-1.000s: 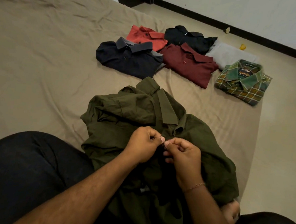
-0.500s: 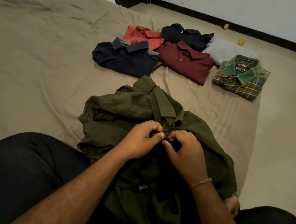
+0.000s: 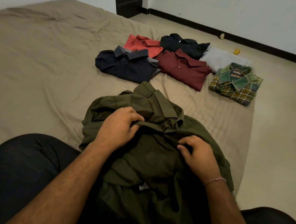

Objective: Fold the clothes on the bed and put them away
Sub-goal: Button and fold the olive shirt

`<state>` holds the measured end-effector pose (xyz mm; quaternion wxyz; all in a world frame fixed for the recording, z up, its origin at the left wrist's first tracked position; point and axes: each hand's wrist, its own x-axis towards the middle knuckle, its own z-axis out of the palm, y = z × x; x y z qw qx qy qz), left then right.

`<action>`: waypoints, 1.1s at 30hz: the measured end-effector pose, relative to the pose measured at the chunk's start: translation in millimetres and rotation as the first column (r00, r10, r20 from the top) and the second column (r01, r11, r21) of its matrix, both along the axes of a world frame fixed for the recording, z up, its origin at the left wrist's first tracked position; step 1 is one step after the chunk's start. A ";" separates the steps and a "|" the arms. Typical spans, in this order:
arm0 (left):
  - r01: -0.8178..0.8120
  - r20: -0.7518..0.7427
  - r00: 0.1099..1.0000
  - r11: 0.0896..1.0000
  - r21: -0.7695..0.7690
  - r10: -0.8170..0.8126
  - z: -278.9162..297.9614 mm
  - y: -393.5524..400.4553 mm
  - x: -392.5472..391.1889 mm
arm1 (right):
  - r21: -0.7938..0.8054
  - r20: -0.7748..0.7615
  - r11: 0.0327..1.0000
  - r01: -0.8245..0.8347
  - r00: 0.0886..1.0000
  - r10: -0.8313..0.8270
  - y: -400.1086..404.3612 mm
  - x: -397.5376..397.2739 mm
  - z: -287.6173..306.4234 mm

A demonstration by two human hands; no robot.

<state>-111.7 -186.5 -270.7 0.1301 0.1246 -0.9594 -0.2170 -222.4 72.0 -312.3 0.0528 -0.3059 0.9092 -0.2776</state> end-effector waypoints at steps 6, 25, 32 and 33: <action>0.053 -0.195 0.980 0.997 0.056 -0.041 24.6 -10.5 1.8 | -0.177 0.227 0.959 0.223 0.957 -0.181 20.2 2.0 28.5; 0.096 -0.147 0.989 0.702 0.706 0.013 130.0 -28.4 -75.6 | -0.733 0.655 0.280 0.620 0.754 0.044 -41.3 -68.7 209.2; -0.023 -0.117 0.973 0.588 0.808 0.198 72.0 31.9 -7.3 | -0.472 0.409 0.780 0.411 0.886 -0.220 -23.6 16.9 130.7; -0.067 -0.093 0.967 0.589 0.805 0.237 58.5 43.4 3.6 | -0.458 0.473 0.770 0.444 0.855 -0.211 -22.1 29.1 112.0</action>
